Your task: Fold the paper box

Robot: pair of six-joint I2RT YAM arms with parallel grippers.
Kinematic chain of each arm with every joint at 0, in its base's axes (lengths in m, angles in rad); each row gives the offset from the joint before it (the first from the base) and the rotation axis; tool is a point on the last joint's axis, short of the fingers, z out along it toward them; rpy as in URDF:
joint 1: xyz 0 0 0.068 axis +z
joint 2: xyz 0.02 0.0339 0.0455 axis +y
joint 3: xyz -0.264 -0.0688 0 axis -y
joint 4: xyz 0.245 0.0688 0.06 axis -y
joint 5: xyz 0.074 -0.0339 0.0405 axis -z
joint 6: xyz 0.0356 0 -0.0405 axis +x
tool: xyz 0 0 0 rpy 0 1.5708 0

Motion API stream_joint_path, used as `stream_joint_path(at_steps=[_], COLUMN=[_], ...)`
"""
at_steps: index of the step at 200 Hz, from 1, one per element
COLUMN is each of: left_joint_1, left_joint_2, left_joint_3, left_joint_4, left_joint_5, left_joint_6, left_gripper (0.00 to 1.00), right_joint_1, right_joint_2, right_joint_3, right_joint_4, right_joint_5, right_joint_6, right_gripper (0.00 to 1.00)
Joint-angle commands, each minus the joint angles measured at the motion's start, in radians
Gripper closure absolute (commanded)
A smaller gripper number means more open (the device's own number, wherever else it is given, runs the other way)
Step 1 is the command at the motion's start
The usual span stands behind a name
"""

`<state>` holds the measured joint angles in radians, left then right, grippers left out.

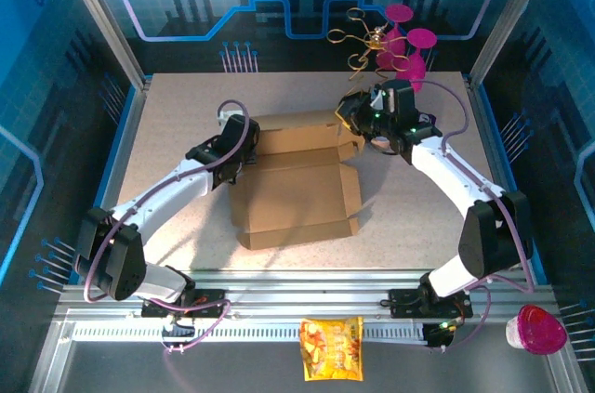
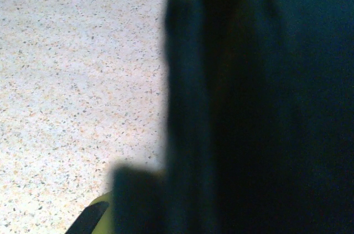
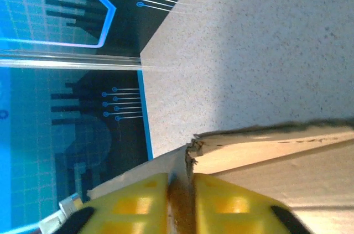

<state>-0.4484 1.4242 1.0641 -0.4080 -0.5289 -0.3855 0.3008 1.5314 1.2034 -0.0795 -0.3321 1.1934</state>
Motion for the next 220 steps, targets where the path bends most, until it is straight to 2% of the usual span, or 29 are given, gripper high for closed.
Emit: stream_joint_path(at_steps=[1,13,32,58,75,119,220], left_joint_1=[0.019,0.032,0.050,0.058,0.059,0.060,0.068], left_joint_2=[-0.005,-0.005,0.001,0.010,0.011,0.018,0.005], left_joint_3=[0.070,0.104,0.162,0.220,0.239,0.278,0.303], left_joint_4=[-0.045,-0.086,-0.157,-0.203,-0.215,-0.253,-0.278], left_joint_5=[0.031,0.041,0.044,0.061,0.067,0.081,0.116], left_joint_6=[-0.034,-0.045,-0.063,-0.063,-0.059,-0.047,-0.057], left_gripper=[1.00,1.00,1.00,1.00,1.00,1.00,1.00], right_joint_1=[-0.022,-0.028,-0.033,-0.038,-0.037,-0.033,-0.010], right_joint_2=[-0.053,-0.093,-0.179,-0.312,-0.348,-0.272,-0.068], right_joint_3=[0.009,0.009,-0.025,-0.205,-0.294,-0.285,-0.172], right_joint_4=[0.035,0.011,-0.037,0.023,0.045,0.053,0.101], right_joint_5=[-0.005,0.026,0.095,0.159,0.173,0.169,0.193], right_joint_6=[0.017,-0.021,-0.099,-0.112,-0.110,-0.168,-0.184], right_gripper=[0.68,0.62,0.60,0.60,0.59,0.53,0.50])
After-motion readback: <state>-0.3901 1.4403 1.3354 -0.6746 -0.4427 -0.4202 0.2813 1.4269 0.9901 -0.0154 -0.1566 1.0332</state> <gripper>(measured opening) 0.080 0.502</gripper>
